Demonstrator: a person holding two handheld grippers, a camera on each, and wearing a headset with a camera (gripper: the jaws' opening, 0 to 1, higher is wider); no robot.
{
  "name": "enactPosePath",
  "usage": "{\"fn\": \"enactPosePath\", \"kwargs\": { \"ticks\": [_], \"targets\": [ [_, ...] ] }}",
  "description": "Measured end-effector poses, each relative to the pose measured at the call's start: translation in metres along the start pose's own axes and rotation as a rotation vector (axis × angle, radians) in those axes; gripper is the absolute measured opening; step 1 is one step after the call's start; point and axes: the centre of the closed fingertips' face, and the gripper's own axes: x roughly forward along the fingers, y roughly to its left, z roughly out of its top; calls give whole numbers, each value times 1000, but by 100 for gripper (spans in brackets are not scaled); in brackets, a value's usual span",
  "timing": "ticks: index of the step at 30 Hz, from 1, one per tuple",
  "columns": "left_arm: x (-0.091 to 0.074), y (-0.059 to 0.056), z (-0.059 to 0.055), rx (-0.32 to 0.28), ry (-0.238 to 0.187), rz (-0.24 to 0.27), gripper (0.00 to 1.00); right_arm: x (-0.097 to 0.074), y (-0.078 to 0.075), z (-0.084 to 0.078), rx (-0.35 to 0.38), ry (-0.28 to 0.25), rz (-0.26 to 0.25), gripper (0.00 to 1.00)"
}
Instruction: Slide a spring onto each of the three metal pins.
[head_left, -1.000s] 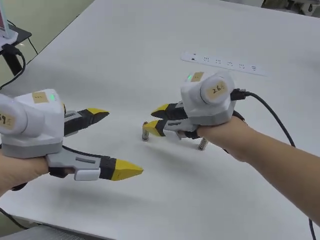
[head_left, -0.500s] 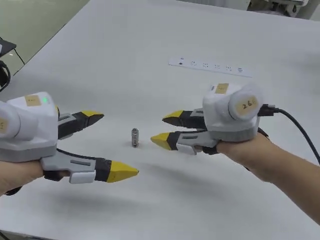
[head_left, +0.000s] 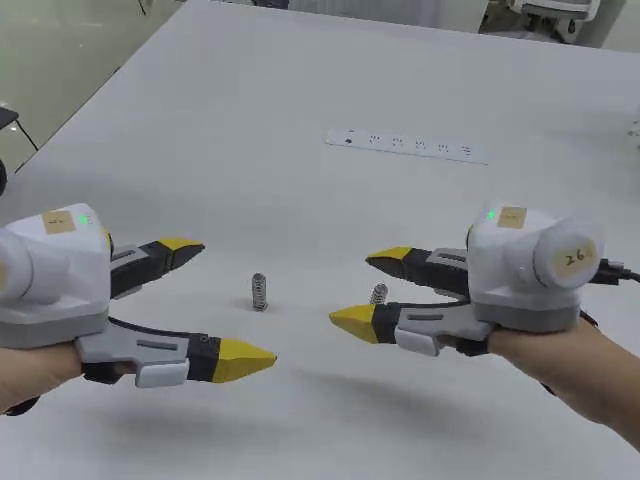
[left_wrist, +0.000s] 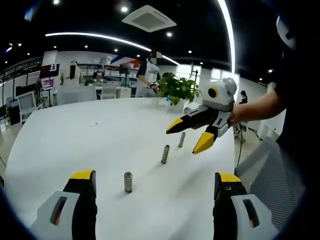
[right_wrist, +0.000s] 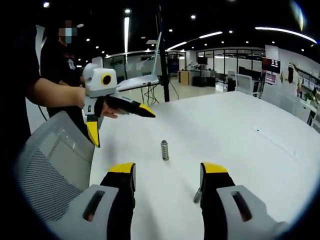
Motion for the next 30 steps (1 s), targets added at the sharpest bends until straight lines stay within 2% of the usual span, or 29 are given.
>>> {"fn": "enactPosePath", "kwargs": {
  "ticks": [2, 9, 16, 18, 22, 26, 30],
  "targets": [
    [0, -1, 0, 2, 5, 0, 96, -8, -2, -1, 30, -17, -9, 60],
    [1, -2, -1, 11, 18, -2, 97, -33, -12, -6, 69, -70, -48, 69],
    [1, -6, 5, 10, 3, -9, 98, -52, -17, -18, 79, -78, -79, 77],
    [0, -5, 5, 10, 3, -5, 98, -60, -18, -20, 93, -96, -89, 79],
    [-1, -5, 4, 8, 5, 0, 98, -72, -22, -28, 110, -100, -109, 86],
    [-2, -7, 4, 12, 3, 0, 98, -81, -22, -35, 94, -78, -126, 90],
    [-4, -8, 4, 12, -1, 3, 98, -90, -24, -42, 120, -83, -143, 93]
  ]
}}
